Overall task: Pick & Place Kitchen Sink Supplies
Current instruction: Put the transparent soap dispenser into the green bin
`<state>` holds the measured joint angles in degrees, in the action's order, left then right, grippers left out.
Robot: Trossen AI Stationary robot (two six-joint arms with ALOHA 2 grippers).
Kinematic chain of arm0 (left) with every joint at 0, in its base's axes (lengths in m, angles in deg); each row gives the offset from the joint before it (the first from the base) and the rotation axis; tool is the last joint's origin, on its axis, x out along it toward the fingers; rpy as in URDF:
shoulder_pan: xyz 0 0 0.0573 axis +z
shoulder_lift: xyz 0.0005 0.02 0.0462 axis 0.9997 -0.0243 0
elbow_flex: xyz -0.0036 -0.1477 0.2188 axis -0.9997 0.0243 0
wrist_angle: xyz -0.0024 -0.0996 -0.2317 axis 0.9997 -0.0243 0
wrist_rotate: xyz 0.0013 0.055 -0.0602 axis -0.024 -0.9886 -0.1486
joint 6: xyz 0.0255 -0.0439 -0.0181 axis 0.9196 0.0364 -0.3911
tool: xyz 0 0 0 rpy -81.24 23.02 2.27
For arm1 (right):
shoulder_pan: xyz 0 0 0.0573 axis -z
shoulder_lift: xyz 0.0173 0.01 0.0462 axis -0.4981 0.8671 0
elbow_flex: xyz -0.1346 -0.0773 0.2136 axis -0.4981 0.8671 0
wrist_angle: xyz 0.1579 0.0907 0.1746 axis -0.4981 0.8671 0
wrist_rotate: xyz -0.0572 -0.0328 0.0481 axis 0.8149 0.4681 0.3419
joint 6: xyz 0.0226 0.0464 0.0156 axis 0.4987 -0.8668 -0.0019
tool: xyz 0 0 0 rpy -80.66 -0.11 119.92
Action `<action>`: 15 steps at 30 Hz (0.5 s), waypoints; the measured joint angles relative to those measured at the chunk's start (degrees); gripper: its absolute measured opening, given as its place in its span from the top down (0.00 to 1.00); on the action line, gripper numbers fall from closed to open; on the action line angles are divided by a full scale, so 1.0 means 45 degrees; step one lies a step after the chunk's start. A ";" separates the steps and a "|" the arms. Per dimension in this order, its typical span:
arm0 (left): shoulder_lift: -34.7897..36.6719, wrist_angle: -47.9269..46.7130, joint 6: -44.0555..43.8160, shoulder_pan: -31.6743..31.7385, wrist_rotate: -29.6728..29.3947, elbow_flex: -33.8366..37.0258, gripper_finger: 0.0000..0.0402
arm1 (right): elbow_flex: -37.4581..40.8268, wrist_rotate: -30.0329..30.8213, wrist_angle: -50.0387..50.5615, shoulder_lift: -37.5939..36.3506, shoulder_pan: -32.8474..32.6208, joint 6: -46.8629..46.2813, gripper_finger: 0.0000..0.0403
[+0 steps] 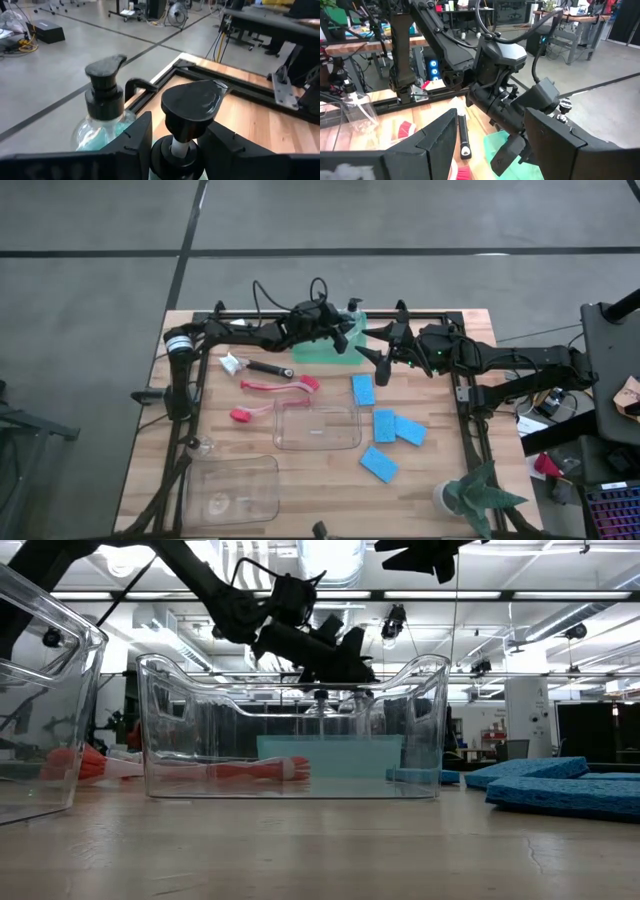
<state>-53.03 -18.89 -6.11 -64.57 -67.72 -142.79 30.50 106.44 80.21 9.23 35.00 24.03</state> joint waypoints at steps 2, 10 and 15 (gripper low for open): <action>0.0000 0.0077 -0.0151 -0.0006 0.0000 0.0000 0.69 | 0.0020 0.0000 -0.0007 0.0000 0.0000 -0.0010 0.44; -0.0029 0.0225 -0.0173 -0.0028 0.0195 0.0005 0.62 | 0.0045 0.0000 0.0002 0.0000 0.0000 -0.0063 0.44; -0.0255 0.0338 -0.0171 -0.0045 0.0457 0.0005 0.63 | 0.0049 0.0000 -0.0003 0.0000 0.0000 -0.0063 0.44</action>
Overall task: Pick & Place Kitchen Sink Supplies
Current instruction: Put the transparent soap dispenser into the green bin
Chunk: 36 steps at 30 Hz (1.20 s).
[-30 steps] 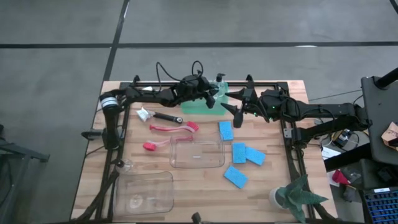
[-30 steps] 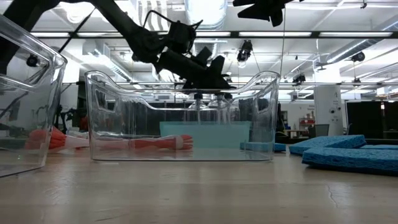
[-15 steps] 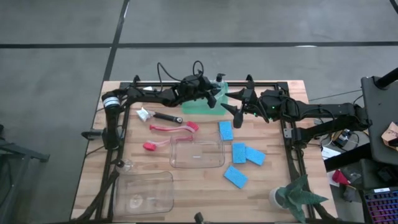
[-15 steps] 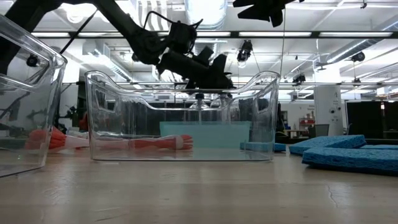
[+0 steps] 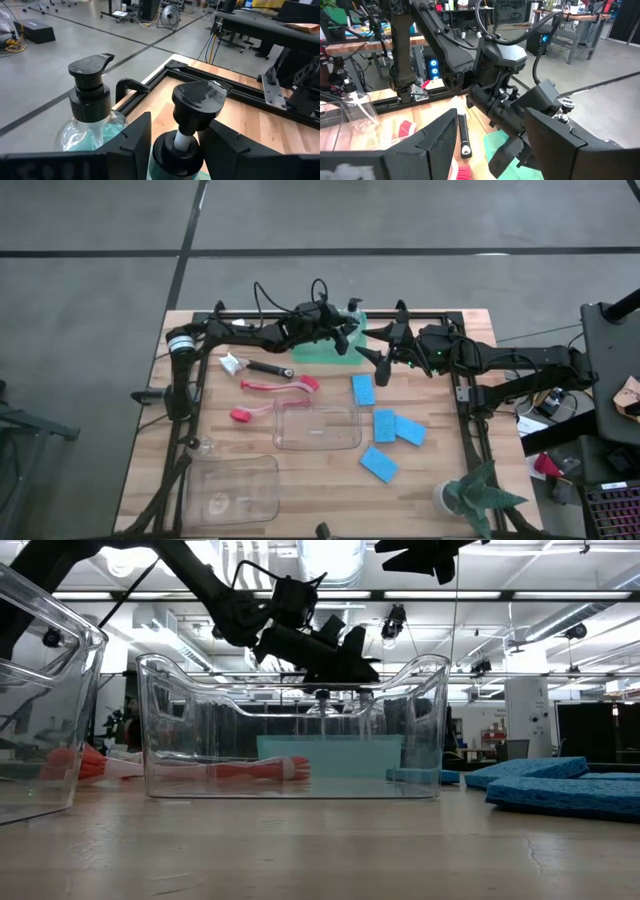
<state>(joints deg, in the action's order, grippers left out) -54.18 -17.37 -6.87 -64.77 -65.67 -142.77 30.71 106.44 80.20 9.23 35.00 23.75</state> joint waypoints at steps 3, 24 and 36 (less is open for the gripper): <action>-0.0022 -0.0069 -0.0004 0.0000 0.0005 0.0000 0.64 | 0.0001 -0.0001 0.0000 0.0000 0.0000 0.0000 0.44; 0.0911 -0.2689 0.0911 -0.0010 0.0044 0.0141 0.40 | 0.0024 0.0000 0.0073 0.0000 0.0000 0.0000 0.44; 0.2954 -0.6781 0.1655 -0.0185 0.0594 0.0185 0.38 | 0.0029 -0.0005 0.0296 0.0000 0.0000 0.0010 0.44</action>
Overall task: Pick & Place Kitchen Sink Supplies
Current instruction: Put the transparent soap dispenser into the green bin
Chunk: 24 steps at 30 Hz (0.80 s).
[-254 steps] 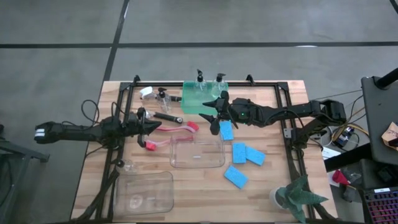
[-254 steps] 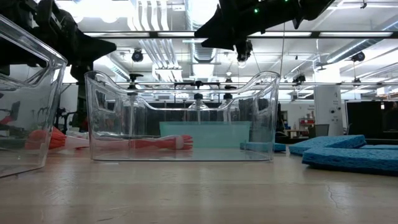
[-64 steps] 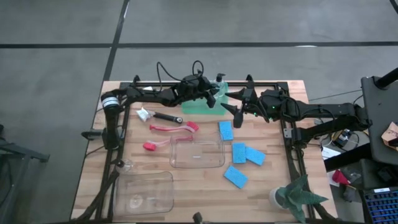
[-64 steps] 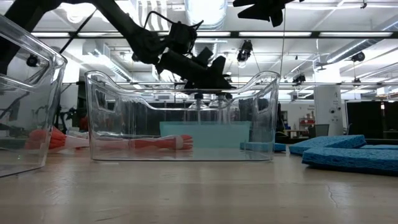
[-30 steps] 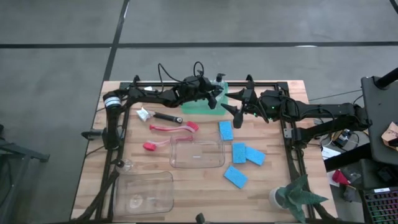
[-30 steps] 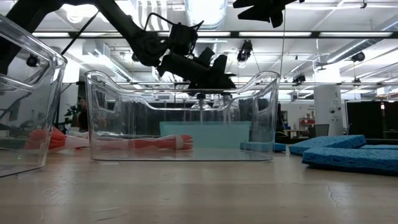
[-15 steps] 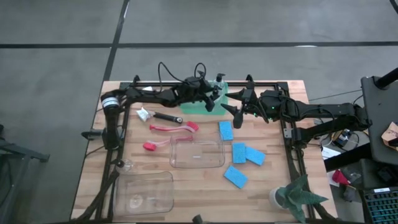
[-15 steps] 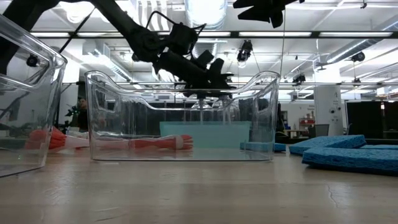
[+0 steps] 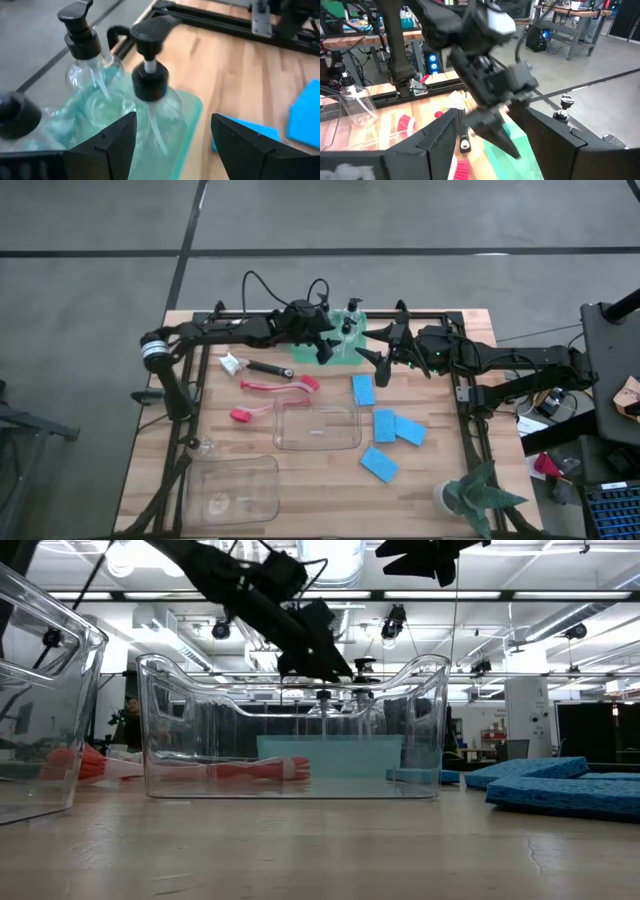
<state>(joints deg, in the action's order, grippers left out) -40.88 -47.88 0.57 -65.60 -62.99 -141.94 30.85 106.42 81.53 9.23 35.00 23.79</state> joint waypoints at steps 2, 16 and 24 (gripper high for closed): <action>0.0486 -0.0700 0.0091 -0.0108 0.0013 0.0000 0.38 | 0.0005 0.0000 0.0004 0.0000 0.0000 0.0044 0.44; 0.6171 -0.4506 -0.0893 -0.1711 0.0385 0.2259 0.38 | 0.0015 -0.0310 0.0705 0.0005 -0.0107 -0.0054 0.44; 0.9297 -0.7240 -0.1965 -0.2814 0.0392 0.2534 0.39 | 0.0019 -0.0359 0.0831 0.0005 -0.0112 -0.0102 0.44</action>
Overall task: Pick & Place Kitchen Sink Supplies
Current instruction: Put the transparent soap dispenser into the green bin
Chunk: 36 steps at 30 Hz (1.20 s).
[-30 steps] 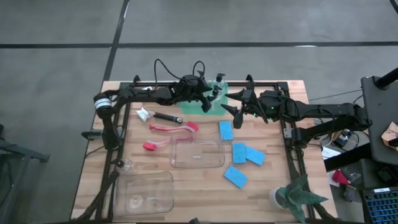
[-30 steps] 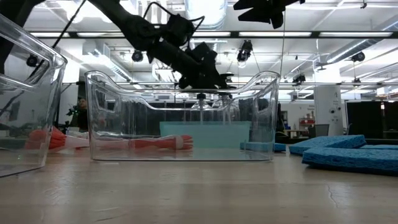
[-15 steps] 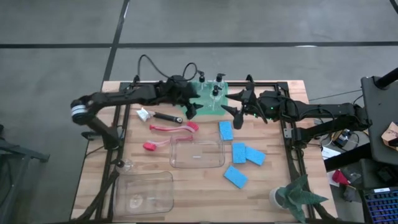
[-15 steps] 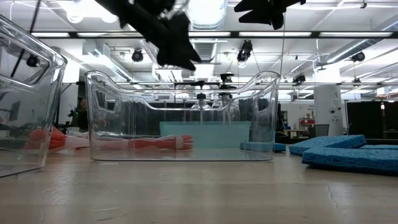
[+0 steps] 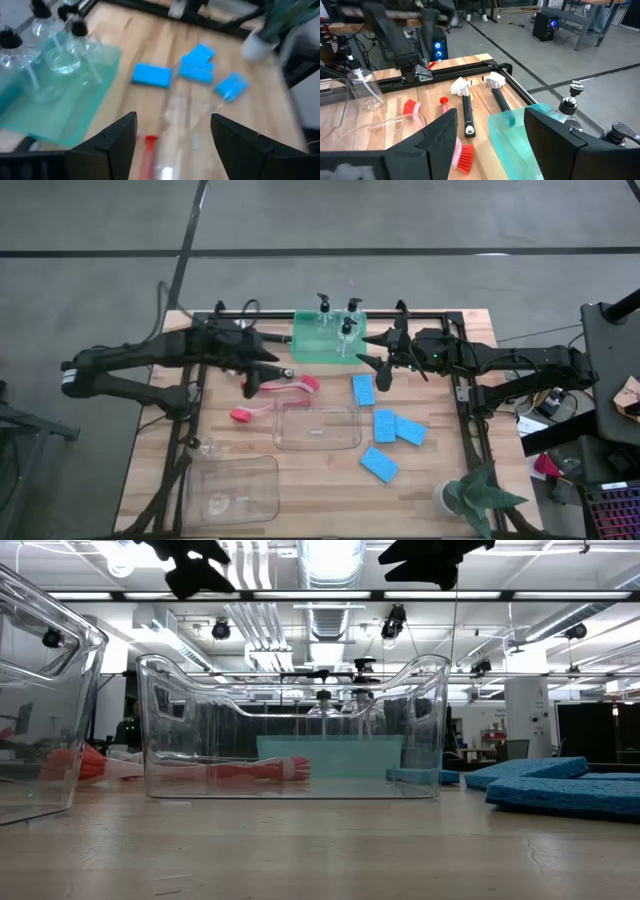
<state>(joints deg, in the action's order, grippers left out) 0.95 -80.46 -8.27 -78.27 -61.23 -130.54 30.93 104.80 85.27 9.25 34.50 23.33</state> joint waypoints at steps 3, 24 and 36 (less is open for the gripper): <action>0.0813 -0.1329 -0.0469 -0.0230 0.0656 -0.0154 0.39 | 0.0000 0.0000 0.0000 0.0000 0.0000 -0.0060 0.44; 0.2357 -0.6553 -0.6794 -0.3760 0.2270 -0.0256 0.39 | 0.0000 0.0000 0.0016 0.0165 0.0000 -0.0219 0.44; 0.0430 -0.9948 -0.9744 -0.5798 0.1754 -0.1453 0.39 | 0.0054 0.0005 0.0026 0.0165 0.0000 0.0145 0.44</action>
<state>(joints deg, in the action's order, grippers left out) 2.89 -125.23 -52.12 -104.36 -53.34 -137.07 31.18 104.82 85.39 10.00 34.50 23.98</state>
